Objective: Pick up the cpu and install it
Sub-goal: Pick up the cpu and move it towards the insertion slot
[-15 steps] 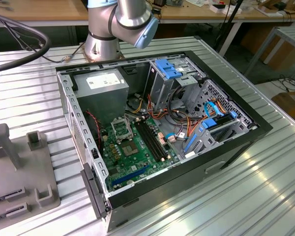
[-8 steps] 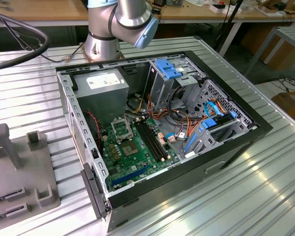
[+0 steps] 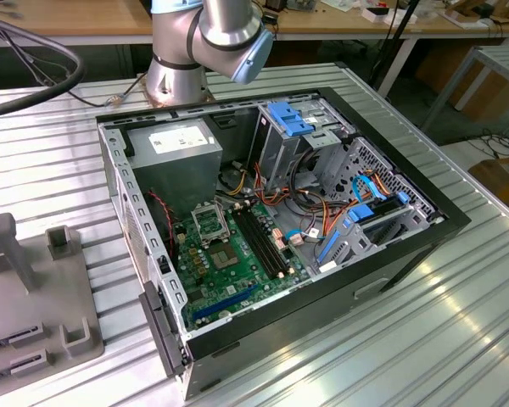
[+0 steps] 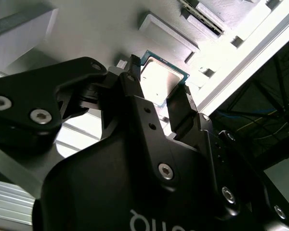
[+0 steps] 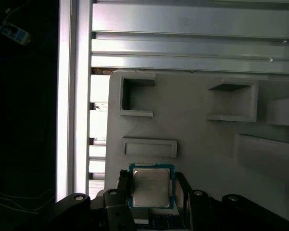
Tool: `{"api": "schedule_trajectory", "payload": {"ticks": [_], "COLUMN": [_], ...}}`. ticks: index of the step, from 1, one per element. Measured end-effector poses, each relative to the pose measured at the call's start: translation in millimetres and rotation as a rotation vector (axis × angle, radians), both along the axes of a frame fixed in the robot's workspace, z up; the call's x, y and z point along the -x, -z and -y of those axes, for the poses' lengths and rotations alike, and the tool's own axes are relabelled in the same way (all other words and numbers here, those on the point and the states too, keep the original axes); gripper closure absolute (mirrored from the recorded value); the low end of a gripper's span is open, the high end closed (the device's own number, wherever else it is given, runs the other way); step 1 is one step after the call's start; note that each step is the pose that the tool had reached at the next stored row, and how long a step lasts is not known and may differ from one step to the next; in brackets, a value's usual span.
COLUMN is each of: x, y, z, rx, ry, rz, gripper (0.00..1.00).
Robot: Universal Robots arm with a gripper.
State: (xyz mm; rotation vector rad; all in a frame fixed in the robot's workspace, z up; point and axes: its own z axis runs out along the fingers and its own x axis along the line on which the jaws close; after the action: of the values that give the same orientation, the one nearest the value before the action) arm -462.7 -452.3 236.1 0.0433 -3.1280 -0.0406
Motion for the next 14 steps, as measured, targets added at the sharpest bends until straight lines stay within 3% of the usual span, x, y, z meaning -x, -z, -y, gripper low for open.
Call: {"api": "schedule_trajectory", "payload": {"ticks": [14], "x": [0.0], "y": [-3.9], "z": [0.0], "rx": [-0.0007], "ry": [0.000], "rz": [0.0000], "gripper": [0.53]}}
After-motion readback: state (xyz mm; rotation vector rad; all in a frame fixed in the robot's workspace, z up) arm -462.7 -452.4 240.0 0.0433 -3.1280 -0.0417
